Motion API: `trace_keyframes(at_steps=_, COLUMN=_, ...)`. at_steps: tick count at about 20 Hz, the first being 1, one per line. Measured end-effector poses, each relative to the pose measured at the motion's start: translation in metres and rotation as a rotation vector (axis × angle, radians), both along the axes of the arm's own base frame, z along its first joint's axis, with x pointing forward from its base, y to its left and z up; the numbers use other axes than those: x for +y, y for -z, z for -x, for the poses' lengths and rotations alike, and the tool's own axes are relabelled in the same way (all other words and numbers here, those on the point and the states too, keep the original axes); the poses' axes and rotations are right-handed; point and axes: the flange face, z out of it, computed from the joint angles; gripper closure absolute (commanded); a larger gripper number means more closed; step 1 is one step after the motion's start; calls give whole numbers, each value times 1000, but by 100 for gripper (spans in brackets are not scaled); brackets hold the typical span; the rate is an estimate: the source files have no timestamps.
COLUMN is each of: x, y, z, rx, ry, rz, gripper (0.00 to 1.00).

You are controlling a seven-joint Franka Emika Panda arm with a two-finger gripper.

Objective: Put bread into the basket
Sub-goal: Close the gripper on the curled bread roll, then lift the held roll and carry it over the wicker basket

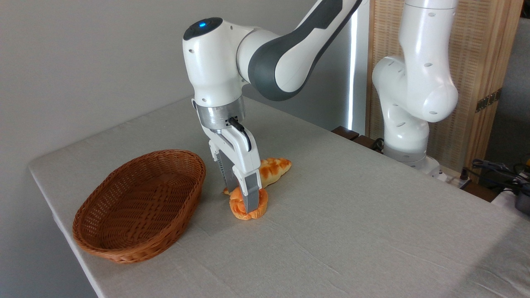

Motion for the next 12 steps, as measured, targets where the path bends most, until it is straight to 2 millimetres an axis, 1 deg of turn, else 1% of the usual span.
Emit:
trace_keyframes(at_steps=1, x=0, y=1, z=0, rx=1, ry=4, rz=-1, gripper=59)
trace_keyframes(at_steps=2, x=0, y=1, z=0, rx=2, ry=9, rz=-1, gripper=60)
trace_keyframes(at_steps=12, x=0, y=1, z=-1, rx=2, ry=12, rz=-1, gripper=59)
